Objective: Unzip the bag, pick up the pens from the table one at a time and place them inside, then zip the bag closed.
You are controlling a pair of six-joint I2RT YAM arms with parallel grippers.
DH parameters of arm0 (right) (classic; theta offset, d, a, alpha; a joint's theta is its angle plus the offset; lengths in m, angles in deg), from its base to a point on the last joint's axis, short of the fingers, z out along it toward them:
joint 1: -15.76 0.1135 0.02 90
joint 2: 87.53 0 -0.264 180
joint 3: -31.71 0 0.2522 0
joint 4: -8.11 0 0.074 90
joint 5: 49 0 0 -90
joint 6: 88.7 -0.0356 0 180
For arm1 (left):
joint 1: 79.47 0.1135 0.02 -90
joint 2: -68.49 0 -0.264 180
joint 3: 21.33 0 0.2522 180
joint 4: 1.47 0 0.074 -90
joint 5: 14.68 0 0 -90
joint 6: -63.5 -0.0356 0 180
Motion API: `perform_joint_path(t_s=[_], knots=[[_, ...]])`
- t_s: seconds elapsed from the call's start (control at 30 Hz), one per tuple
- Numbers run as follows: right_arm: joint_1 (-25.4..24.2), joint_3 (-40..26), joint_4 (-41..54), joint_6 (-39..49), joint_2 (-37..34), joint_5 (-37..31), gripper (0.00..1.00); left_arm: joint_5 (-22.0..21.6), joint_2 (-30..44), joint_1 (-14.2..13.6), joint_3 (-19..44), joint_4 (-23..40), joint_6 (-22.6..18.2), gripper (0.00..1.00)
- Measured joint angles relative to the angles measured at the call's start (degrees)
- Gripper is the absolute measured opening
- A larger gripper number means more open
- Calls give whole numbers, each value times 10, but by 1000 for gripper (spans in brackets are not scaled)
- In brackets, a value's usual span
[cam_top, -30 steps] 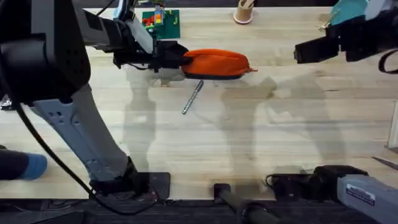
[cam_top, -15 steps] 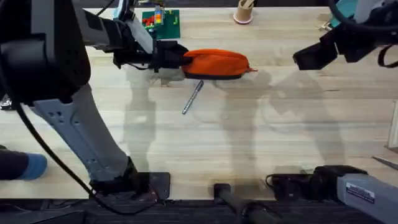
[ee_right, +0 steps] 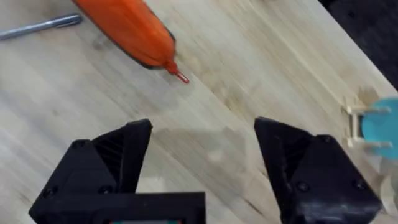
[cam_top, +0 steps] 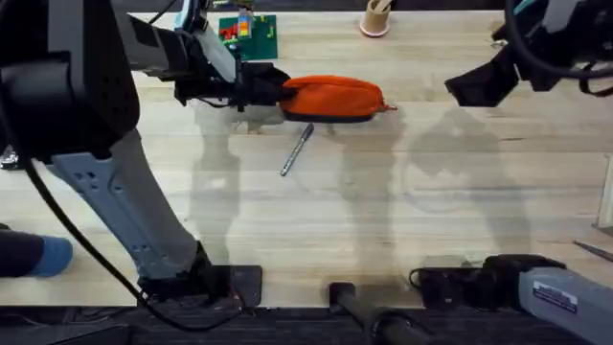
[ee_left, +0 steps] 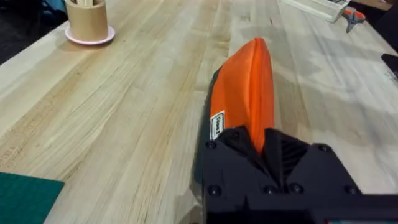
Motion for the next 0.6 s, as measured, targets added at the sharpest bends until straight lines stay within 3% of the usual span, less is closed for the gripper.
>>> perform_joint_path(t_s=[0.23, 0.6], knots=[[0, -2, 20, 72, -29, 56, 995, 0, 0, 0, 0, 0, 0, 41], [-4, -2, 19, 148, -85, 83, 996, 0, 0, 0, 0, 0, 0, 41]])
